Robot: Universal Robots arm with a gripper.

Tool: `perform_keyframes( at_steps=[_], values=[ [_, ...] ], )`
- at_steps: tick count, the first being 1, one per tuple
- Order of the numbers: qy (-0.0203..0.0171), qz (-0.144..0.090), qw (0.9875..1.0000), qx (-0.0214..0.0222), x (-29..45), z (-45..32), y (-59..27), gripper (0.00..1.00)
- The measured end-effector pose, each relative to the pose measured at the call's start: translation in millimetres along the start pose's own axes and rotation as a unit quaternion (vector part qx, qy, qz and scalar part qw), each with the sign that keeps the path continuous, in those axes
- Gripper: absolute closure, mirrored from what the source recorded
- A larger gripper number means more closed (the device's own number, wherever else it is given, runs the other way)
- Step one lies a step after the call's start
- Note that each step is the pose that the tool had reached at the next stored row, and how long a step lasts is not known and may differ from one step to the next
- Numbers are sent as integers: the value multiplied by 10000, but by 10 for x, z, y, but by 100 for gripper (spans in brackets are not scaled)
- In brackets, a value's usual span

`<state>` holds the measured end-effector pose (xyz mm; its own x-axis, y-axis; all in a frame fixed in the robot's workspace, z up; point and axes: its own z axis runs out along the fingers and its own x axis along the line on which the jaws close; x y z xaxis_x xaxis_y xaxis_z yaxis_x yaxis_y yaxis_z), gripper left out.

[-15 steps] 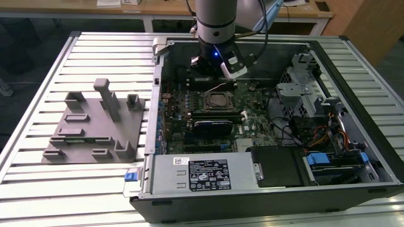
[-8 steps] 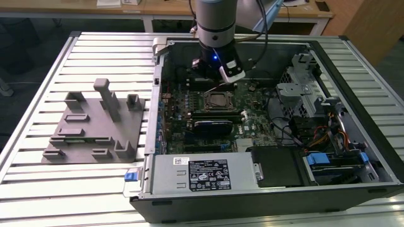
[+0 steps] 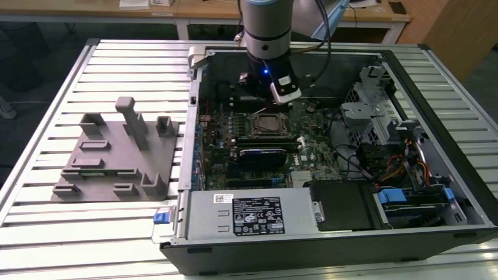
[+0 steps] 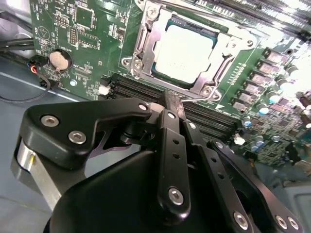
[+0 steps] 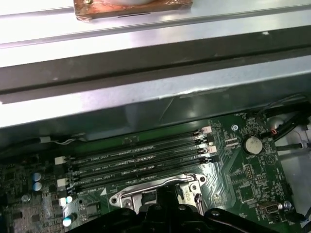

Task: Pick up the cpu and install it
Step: 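Install the first cpu locking lever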

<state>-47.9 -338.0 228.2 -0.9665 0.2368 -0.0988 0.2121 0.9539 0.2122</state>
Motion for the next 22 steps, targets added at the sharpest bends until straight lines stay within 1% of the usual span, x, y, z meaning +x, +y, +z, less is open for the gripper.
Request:
perform_keyframes(
  at_steps=[10,16,17,22],
  values=[
    [-33,148,9999,15,-24,82,81,89],
    [-37,169,9998,18,-26,89,91,89],
    [-51,168,9998,16,-24,91,90,89],
    [-239,139,9996,-27,-17,116,84,89]
  ],
)
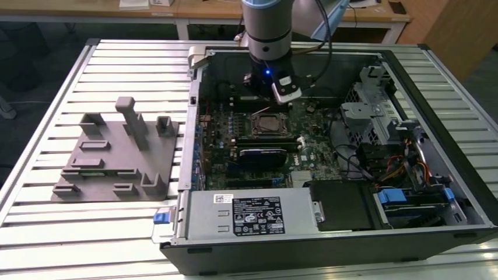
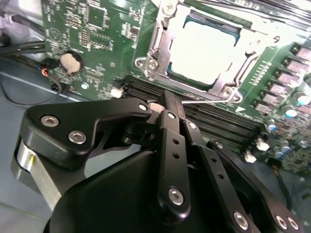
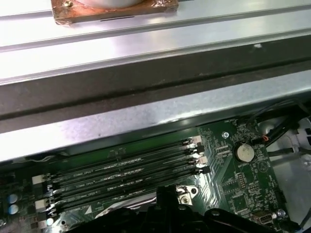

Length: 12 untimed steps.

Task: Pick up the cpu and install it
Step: 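Install the first cpu locking lever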

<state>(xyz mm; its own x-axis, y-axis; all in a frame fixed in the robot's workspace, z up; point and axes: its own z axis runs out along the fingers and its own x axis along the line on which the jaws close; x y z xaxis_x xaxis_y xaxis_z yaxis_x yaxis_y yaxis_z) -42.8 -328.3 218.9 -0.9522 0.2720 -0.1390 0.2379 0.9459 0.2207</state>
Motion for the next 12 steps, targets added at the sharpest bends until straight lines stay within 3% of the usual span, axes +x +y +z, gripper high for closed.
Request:
perform_keyframes(
  at_steps=[2,4,12],
  values=[
    [-58,-1,10000,-15,7,11,-4,89],
    [-81,0,10000,-21,15,23,-8,89],
    [-108,22,9999,-23,96,41,-21,89]
  ],
)
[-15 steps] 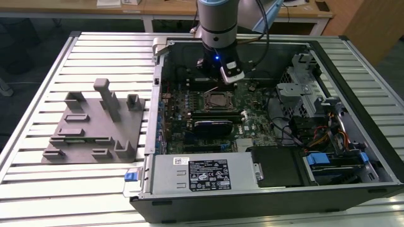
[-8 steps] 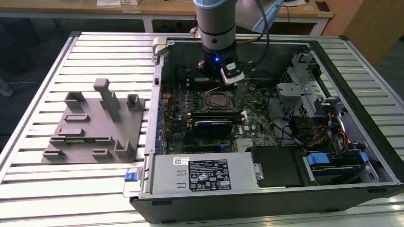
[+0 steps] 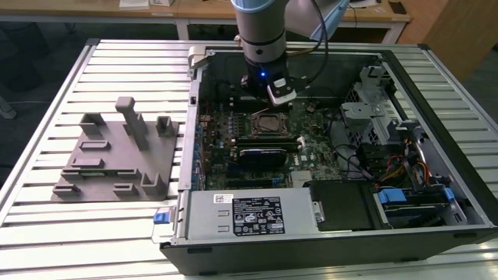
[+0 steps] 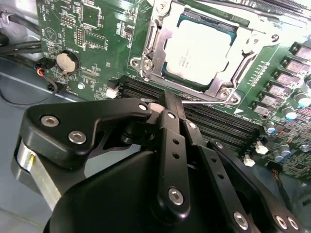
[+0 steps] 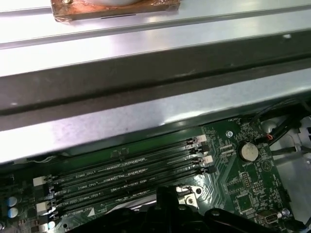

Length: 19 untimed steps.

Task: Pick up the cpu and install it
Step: 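Install the first cpu locking lever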

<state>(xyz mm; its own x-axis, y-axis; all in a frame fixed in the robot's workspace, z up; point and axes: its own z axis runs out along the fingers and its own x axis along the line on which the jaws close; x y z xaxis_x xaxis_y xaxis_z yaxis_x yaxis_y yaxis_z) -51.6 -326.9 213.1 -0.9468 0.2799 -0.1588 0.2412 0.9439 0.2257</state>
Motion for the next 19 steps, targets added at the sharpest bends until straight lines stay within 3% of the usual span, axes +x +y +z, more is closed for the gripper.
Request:
perform_keyframes(
  at_steps=[9,19],
  values=[
    [-45,193,9998,32,29,62,56,89],
    [-56,207,9998,33,37,94,59,89]
  ],
)
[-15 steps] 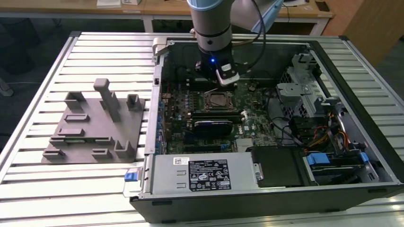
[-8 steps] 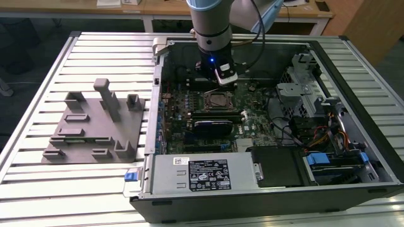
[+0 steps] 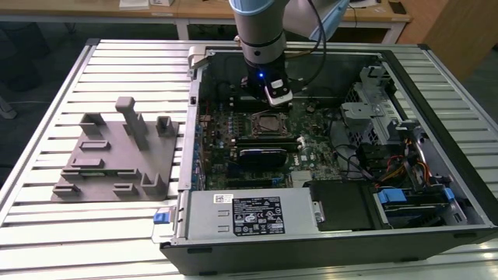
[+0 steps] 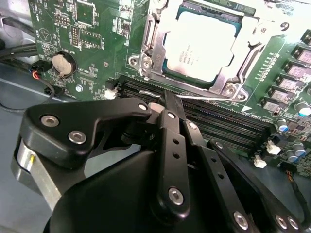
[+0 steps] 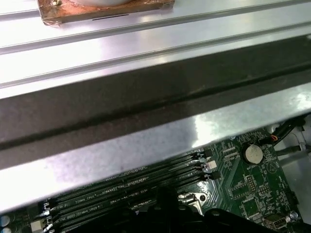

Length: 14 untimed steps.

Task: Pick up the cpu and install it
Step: 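Install the first cpu locking lever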

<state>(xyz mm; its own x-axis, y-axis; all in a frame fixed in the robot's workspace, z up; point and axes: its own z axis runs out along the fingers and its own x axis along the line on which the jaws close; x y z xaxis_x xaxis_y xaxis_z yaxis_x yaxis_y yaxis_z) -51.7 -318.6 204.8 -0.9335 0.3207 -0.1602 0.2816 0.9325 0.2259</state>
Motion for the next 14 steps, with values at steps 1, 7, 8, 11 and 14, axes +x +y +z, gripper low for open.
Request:
perform_keyframes(
  at_steps=[1,7,8,11,14],
  values=[
    [0,-2,10000,-1,0,1,0,89],
    [18,-142,9999,-26,9,13,-5,89],
    [14,-154,9999,-28,10,18,-6,89],
    [10,-199,9998,-20,12,29,-9,89],
    [8,-253,9997,-9,17,36,-11,89]
  ],
)
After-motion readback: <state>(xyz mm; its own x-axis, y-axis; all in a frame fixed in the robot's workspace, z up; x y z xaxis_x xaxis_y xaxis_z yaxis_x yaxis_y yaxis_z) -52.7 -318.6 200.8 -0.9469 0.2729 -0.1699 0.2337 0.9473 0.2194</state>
